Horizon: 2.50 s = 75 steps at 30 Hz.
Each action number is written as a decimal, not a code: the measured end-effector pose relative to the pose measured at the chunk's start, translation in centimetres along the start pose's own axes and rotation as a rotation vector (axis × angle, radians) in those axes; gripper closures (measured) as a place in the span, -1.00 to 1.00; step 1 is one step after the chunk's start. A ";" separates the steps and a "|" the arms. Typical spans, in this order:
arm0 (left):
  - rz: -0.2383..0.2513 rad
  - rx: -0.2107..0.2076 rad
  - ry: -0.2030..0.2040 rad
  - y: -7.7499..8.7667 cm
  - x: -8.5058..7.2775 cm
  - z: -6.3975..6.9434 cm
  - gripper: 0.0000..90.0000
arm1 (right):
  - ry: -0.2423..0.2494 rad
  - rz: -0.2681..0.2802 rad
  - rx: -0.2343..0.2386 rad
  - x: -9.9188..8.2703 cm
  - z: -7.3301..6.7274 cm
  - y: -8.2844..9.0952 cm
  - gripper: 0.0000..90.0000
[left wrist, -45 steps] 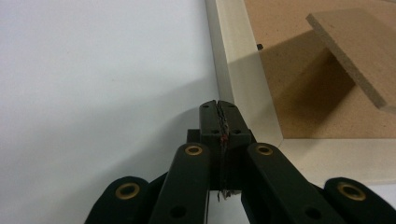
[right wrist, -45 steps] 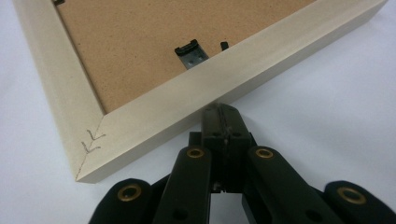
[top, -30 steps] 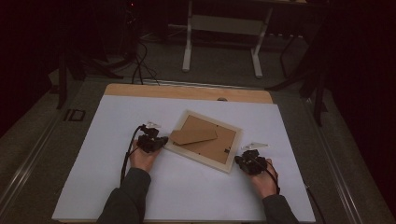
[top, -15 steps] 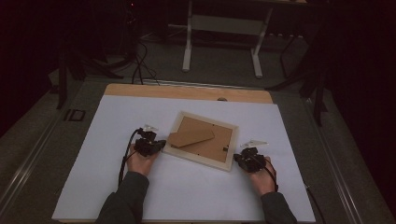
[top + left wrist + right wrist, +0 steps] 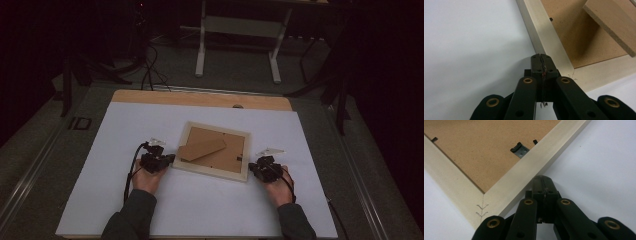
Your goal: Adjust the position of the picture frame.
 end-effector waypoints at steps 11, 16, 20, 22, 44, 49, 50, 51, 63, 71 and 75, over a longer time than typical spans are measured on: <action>0.015 -0.012 0.015 0.5 -1.1 0.1 1.00 | -0.005 0.007 0.011 0.4 0.0 -0.3 1.00; 0.018 -0.024 0.027 0.7 -1.5 0.0 1.00 | -0.011 0.008 0.014 0.9 -0.1 -0.5 1.00; 0.019 -0.022 0.031 0.8 -1.6 -0.1 1.00 | -0.009 0.006 0.011 1.2 -0.2 -0.7 1.00; 0.018 -0.026 0.034 0.9 -1.6 -0.2 1.00 | -0.012 0.006 0.013 1.3 -0.2 -0.7 1.00; 0.011 -0.018 0.039 1.8 -2.7 -1.1 1.00 | -0.005 0.013 0.020 2.4 -1.2 -1.4 1.00; 0.015 -0.020 0.045 2.1 -2.8 -1.4 1.00 | -0.009 0.017 0.039 2.6 -1.5 -1.5 1.00; 0.014 -0.023 0.048 2.1 -2.9 -1.4 1.00 | -0.011 0.017 0.042 2.6 -1.5 -1.5 1.00; 0.013 -0.027 0.051 2.1 -2.9 -1.4 1.00 | -0.012 0.018 0.045 2.6 -1.5 -1.5 1.00; 0.017 -0.027 0.055 2.4 -3.4 -1.4 1.00 | -0.014 0.023 0.064 2.9 -1.7 -1.7 1.00; 0.023 -0.027 0.043 2.4 -3.4 -1.4 1.00 | -0.036 0.050 0.067 2.7 -1.8 -1.8 1.00; 0.032 -0.028 0.034 2.2 -3.4 -1.7 1.00 | -0.030 0.067 0.066 2.5 -1.9 -1.7 1.00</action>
Point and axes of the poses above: each handheld gripper's, and its own axes: y roughly backward along the jaws, x roughly out of its top, z roughly to its right, the point moved 7 cm from there along -y, roughly forward along the jaws, and after that the axes turned 14 degrees about -z, right-handed, at the moved point
